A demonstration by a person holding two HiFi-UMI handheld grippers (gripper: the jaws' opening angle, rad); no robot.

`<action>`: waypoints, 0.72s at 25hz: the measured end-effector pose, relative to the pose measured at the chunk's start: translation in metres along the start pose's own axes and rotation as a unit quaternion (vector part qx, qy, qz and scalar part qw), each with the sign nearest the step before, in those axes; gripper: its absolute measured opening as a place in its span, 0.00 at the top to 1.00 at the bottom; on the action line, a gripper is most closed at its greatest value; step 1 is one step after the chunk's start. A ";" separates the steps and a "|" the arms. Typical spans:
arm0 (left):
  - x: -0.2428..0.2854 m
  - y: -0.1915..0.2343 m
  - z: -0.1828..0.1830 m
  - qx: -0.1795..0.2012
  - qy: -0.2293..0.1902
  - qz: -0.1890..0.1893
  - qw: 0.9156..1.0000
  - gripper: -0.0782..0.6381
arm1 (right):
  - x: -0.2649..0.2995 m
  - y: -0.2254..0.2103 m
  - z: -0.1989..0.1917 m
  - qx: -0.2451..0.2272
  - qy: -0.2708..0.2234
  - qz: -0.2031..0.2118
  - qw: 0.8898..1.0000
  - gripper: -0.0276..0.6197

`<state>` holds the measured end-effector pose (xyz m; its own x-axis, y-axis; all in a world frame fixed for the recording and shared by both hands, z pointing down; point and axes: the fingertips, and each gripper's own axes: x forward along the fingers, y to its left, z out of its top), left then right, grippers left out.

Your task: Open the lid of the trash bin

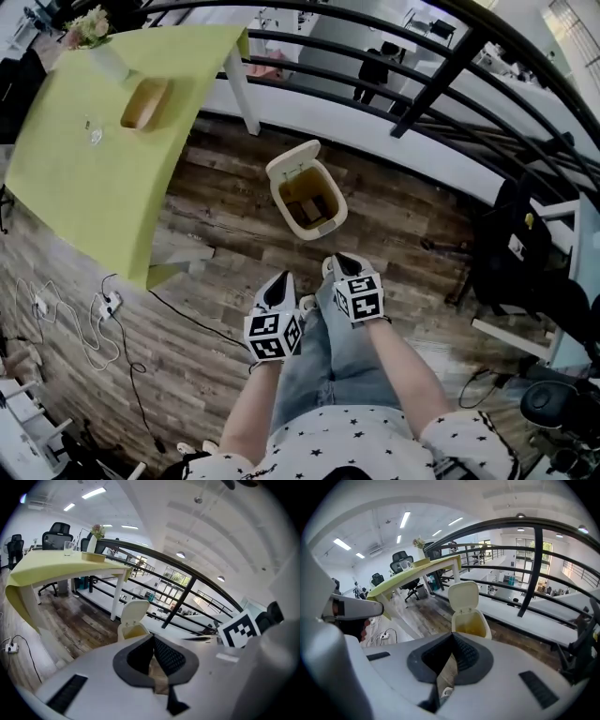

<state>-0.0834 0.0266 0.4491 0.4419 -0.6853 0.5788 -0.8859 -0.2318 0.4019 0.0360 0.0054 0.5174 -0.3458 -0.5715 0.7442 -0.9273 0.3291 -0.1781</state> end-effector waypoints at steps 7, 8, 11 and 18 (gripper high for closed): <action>-0.022 -0.015 0.019 -0.015 0.004 -0.019 1.000 0.87 | -0.049 0.019 0.028 -0.014 -0.027 0.005 1.000 0.97; -0.025 -0.016 0.024 -0.018 0.003 -0.019 1.000 0.87 | -0.056 0.022 0.031 -0.017 -0.030 0.006 0.999 0.97; -0.036 -0.020 0.031 -0.033 0.004 -0.020 0.999 0.87 | -0.077 0.031 0.037 -0.021 -0.039 0.013 0.999 0.97; -0.057 -0.037 0.055 -0.035 -0.016 -0.030 0.999 0.87 | -0.114 0.043 0.064 -0.042 -0.072 0.020 0.996 0.97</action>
<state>-0.0835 0.0363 0.3620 0.4885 -0.6939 0.5290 -0.8452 -0.2256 0.4846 0.0268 0.0370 0.3838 -0.4056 -0.6567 0.6358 -0.8988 0.4131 -0.1468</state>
